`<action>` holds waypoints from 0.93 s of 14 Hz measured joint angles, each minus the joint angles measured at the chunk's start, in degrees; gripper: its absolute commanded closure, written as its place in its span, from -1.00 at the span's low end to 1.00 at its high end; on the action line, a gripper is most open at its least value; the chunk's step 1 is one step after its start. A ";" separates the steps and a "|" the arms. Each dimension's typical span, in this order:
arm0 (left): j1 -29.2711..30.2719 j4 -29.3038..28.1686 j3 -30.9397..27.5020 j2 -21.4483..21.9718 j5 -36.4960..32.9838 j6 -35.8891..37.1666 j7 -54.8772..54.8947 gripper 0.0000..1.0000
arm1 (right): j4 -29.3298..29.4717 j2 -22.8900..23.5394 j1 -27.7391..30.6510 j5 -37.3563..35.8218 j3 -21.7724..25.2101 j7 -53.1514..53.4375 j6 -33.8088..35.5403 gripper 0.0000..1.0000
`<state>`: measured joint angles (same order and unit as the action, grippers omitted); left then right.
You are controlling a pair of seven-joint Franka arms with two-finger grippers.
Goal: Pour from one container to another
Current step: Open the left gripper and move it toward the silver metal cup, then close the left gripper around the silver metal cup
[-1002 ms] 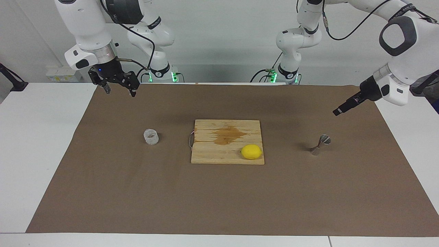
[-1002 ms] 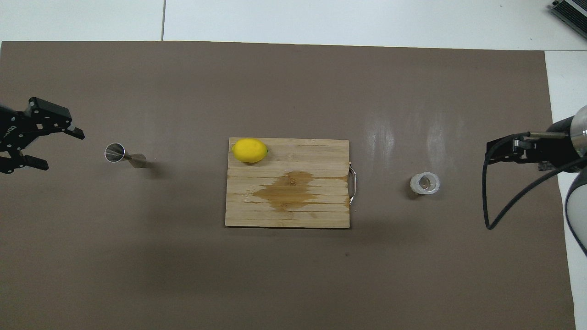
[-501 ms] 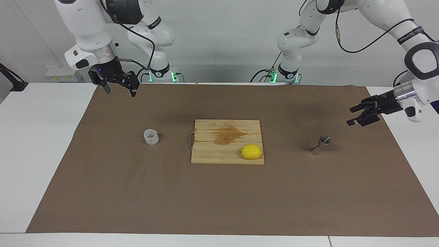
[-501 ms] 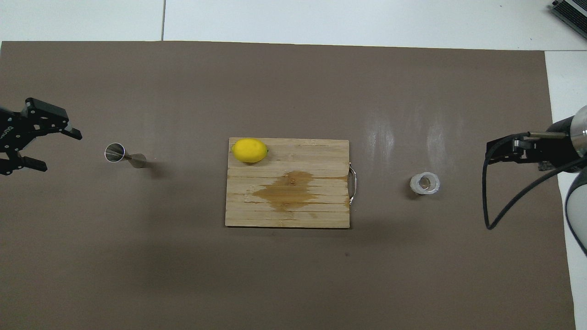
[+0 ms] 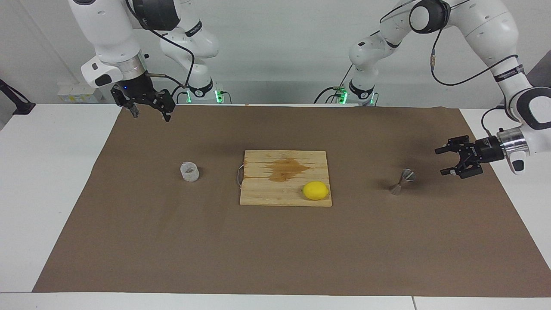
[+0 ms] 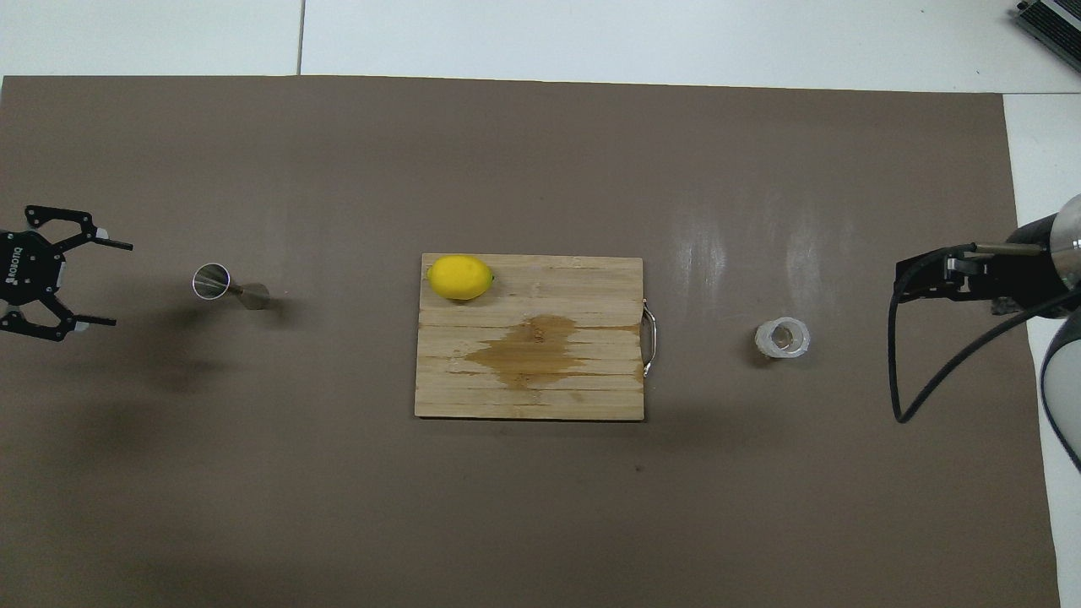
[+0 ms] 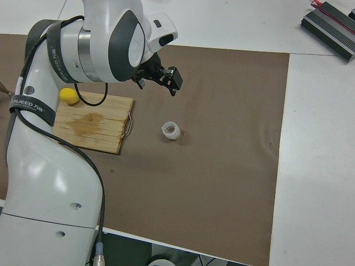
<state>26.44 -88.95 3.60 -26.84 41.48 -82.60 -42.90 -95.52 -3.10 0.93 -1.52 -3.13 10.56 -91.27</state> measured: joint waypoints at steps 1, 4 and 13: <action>0.08 -0.04 0.09 -1.07 1.28 0.05 -0.52 -1.00 | 0.00 0.00 0.00 0.00 0.00 0.00 0.00 -1.00; 1.09 -1.11 0.08 -3.32 5.75 0.10 -1.68 -1.00 | 0.00 0.00 0.00 0.00 0.00 0.00 0.00 -1.00; 2.61 -7.78 0.61 -7.97 17.28 0.24 -1.69 -1.00 | 0.00 0.00 0.00 0.00 0.00 0.00 0.00 -1.00</action>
<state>29.05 -96.73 4.21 -34.81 58.76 -82.36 -44.59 -95.52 -3.10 0.93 -1.52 -3.13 10.56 -91.27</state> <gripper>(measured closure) 0.000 0.000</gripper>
